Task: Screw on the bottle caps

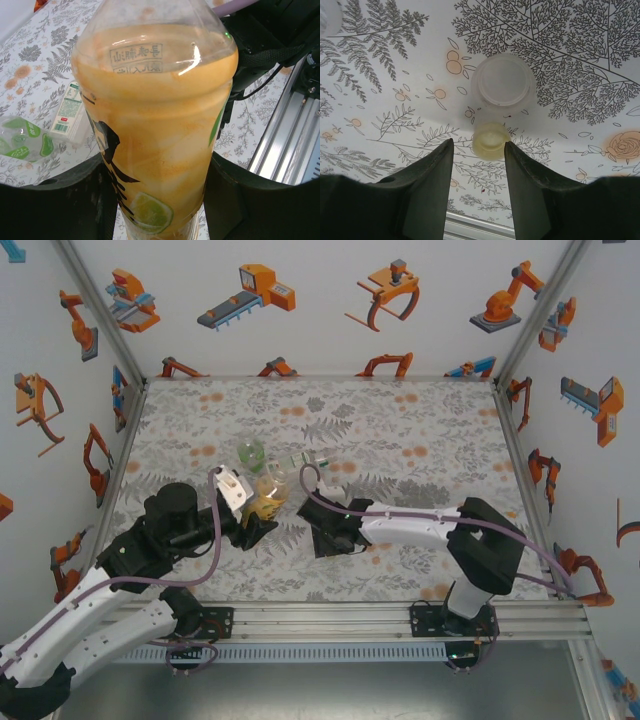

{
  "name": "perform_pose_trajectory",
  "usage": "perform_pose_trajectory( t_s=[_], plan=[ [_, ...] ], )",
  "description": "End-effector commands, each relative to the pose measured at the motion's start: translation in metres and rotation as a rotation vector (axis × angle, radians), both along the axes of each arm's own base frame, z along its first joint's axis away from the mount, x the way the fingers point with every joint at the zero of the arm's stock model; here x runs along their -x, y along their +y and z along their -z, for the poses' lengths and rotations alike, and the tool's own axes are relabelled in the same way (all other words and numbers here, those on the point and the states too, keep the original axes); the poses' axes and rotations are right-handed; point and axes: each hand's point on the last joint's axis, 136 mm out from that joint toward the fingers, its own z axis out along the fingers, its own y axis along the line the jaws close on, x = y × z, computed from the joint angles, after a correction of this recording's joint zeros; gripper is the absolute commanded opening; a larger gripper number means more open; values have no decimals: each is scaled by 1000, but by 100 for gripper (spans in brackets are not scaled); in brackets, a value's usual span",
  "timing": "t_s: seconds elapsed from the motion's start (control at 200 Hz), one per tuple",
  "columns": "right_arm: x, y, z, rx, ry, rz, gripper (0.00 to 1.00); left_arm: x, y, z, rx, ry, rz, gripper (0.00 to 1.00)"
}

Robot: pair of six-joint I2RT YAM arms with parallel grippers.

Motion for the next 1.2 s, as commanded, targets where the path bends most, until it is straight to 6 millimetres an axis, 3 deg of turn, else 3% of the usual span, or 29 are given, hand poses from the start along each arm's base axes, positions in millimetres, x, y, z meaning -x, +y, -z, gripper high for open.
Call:
perform_pose_trajectory(
  t_s=[0.0, 0.245, 0.431, 0.541, 1.197],
  plan=[
    [-1, -5, 7, 33, -3, 19, 44, -2, 1, -1, 14, 7, -14, 0],
    [0, -6, 12, 45, 9, 23, 44, -3, 1, 0, 10, 9, -16, 0],
    [-8, -4, -14, 34, -41, 14, 45, -3, 1, -1, 6, 3, -17, 0],
    [-9, -8, -20, 35, -59, 18, 45, -4, 1, 0, 5, 3, -18, 0],
    [-3, -20, 4, 94, -6, 40, 45, -5, 0, 1, 5, 6, -19, 0]
  ],
)
